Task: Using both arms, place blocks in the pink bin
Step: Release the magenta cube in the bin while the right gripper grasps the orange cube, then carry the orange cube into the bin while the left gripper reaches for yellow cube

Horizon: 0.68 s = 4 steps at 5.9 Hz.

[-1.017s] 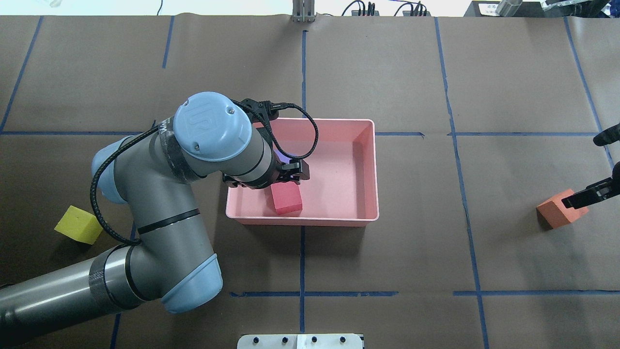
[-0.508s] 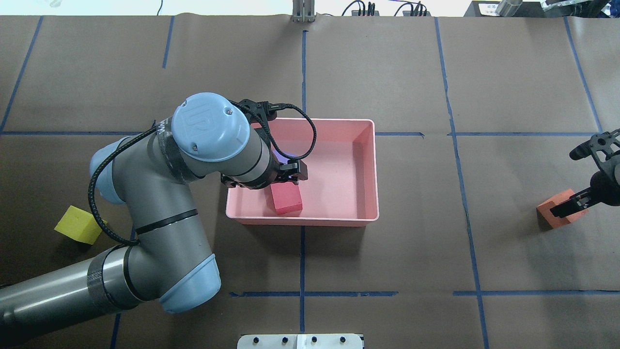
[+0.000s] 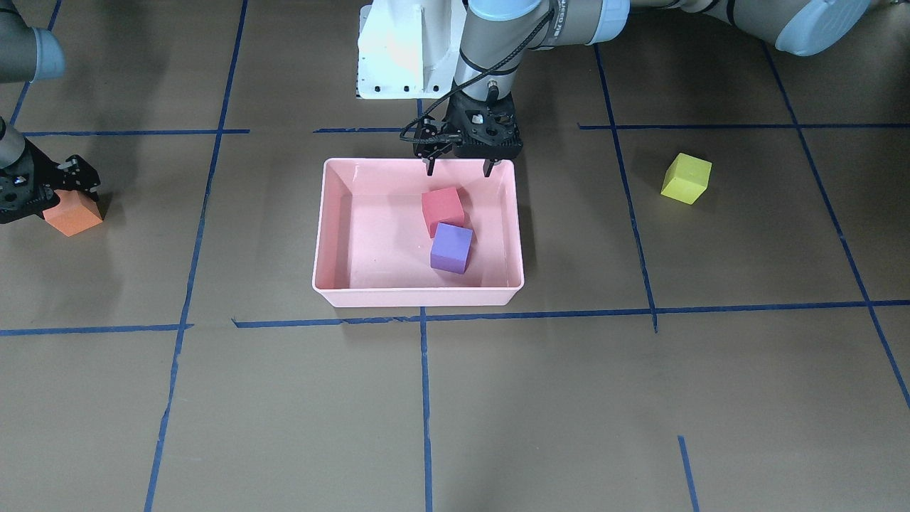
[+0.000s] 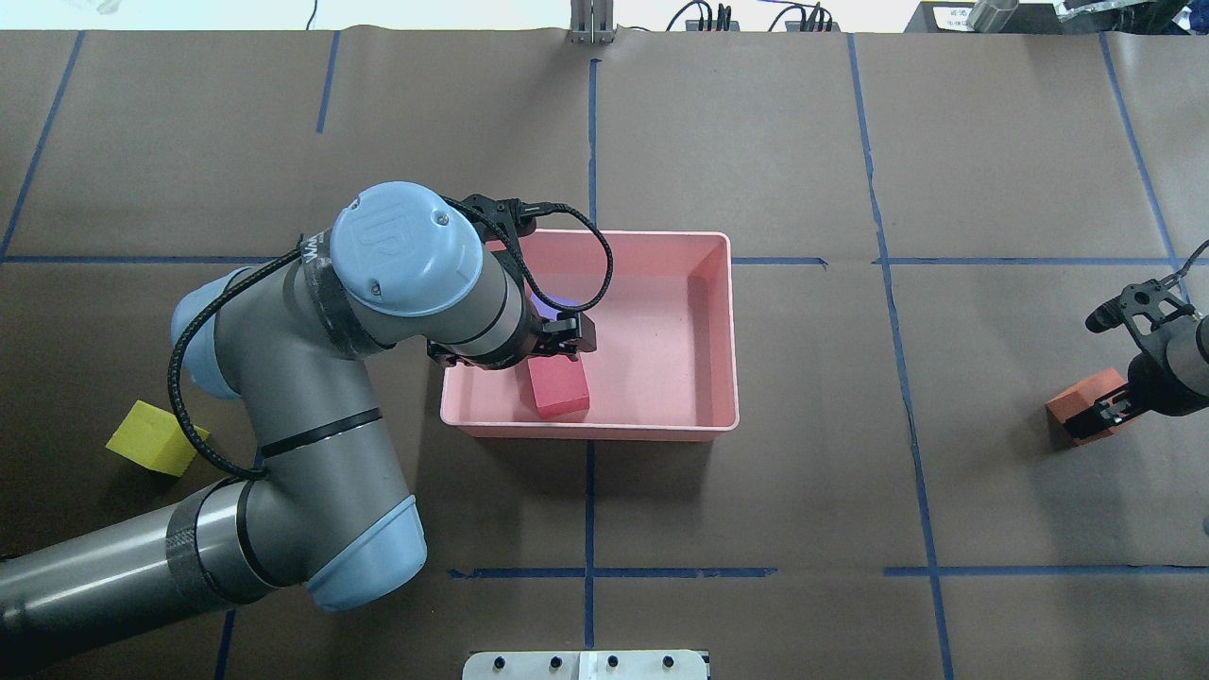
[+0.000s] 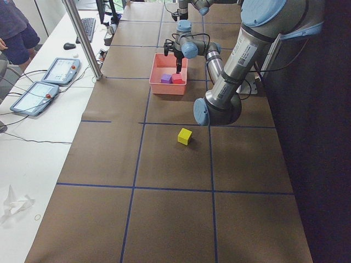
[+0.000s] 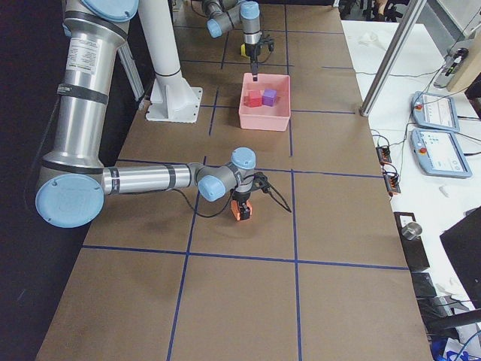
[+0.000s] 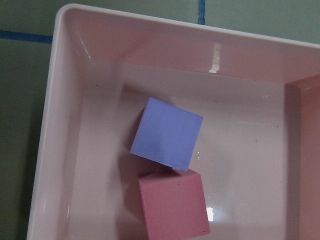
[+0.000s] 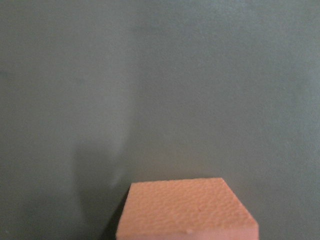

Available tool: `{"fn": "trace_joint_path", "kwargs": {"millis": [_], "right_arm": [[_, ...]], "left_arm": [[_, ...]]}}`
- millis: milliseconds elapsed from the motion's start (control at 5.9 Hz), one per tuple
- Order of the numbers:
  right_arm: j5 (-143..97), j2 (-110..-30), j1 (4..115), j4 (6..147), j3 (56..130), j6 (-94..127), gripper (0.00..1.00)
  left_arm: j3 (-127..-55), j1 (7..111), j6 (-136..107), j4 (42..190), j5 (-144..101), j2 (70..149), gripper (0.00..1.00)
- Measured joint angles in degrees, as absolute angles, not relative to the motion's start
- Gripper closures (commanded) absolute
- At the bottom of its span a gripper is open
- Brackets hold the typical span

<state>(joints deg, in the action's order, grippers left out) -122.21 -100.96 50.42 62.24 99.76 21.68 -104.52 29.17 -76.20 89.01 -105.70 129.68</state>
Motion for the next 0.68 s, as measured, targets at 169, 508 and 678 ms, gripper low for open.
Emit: {"fn": "trace_joint_path", "kwargs": {"millis": [169,508,678], "right_arm": [[-122.62,-100.60,50.39,62.43,100.77,22.04,0.81],[-123.52,-98.03,50.30,63.88,104.21,29.46,0.80],[-124.33,-93.21,50.08,67.21,105.48,36.90,0.80]], "left_arm": [[-104.77,29.46,-75.52,88.94,-105.84,129.11,0.00],[-108.41,31.11,-67.44,85.60,-106.20,126.09,0.00],[-110.40,33.28,-59.65,83.45,-108.17,123.87,0.00]]}}
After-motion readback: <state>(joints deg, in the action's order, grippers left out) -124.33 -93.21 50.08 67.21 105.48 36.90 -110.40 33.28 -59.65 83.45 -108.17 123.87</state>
